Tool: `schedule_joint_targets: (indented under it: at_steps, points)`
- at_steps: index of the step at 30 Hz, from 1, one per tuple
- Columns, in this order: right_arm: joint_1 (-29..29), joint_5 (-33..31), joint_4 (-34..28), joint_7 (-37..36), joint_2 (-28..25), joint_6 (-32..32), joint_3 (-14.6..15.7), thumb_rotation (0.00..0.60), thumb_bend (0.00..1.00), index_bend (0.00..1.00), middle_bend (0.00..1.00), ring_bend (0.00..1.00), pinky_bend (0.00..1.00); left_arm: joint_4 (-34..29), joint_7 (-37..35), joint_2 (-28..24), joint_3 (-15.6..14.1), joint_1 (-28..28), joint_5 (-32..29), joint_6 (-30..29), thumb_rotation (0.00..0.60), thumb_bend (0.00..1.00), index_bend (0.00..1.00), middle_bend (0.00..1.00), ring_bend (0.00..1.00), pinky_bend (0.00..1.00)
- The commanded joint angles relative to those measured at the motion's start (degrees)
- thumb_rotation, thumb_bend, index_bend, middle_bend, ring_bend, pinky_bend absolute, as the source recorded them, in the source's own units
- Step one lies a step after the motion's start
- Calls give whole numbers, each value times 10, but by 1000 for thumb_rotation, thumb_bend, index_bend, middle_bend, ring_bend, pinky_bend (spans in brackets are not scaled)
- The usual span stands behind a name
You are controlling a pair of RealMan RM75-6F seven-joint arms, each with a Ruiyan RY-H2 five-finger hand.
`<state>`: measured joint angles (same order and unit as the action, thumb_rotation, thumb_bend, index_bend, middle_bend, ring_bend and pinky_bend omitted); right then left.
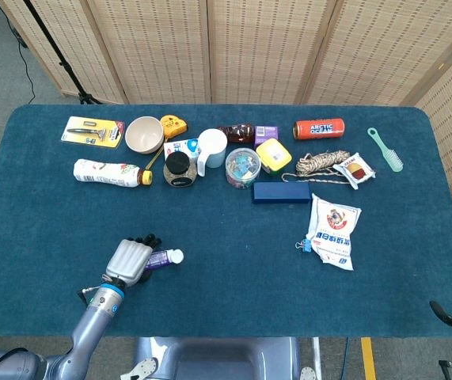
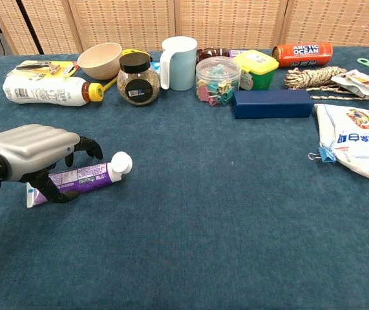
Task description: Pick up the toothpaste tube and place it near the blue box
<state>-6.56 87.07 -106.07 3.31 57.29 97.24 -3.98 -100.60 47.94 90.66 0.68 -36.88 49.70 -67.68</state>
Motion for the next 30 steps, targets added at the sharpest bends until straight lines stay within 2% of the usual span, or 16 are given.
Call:
schedule_joint_targets:
  at_steps: [1, 8, 14, 23, 27, 30]
  points:
    - [-1, 1, -2, 1, 0, 1, 0, 600, 0, 48, 0, 0, 45, 8, 2, -1, 3, -3, -10, 3, 570, 277, 215, 218, 320, 400]
    - [-1, 3, -7, 10, 0, 2, 0, 600, 0, 48, 0, 0, 45, 28, -22, -22, 19, -6, -20, 17, 569, 277, 206, 218, 313, 400]
    - [-2, 0, -9, 11, 0, 2, -2, 600, 0, 48, 0, 0, 45, 19, -61, -41, 29, -9, -7, 38, 571, 278, 205, 218, 299, 400]
    - [-7, -4, -7, 7, 0, 6, -2, 600, 0, 48, 0, 0, 45, 27, -92, -50, 17, -34, 31, 107, 577, 277, 212, 218, 274, 400]
    - [-9, -4, -5, 1, 0, 9, -3, 600, 0, 48, 0, 0, 45, 30, -91, -50, 12, -42, 33, 116, 582, 285, 232, 218, 273, 399]
    - [-10, -4, -4, -1, 0, 10, -3, 600, 0, 48, 0, 0, 46, 32, -90, -51, 10, -45, 32, 116, 587, 302, 282, 223, 276, 400]
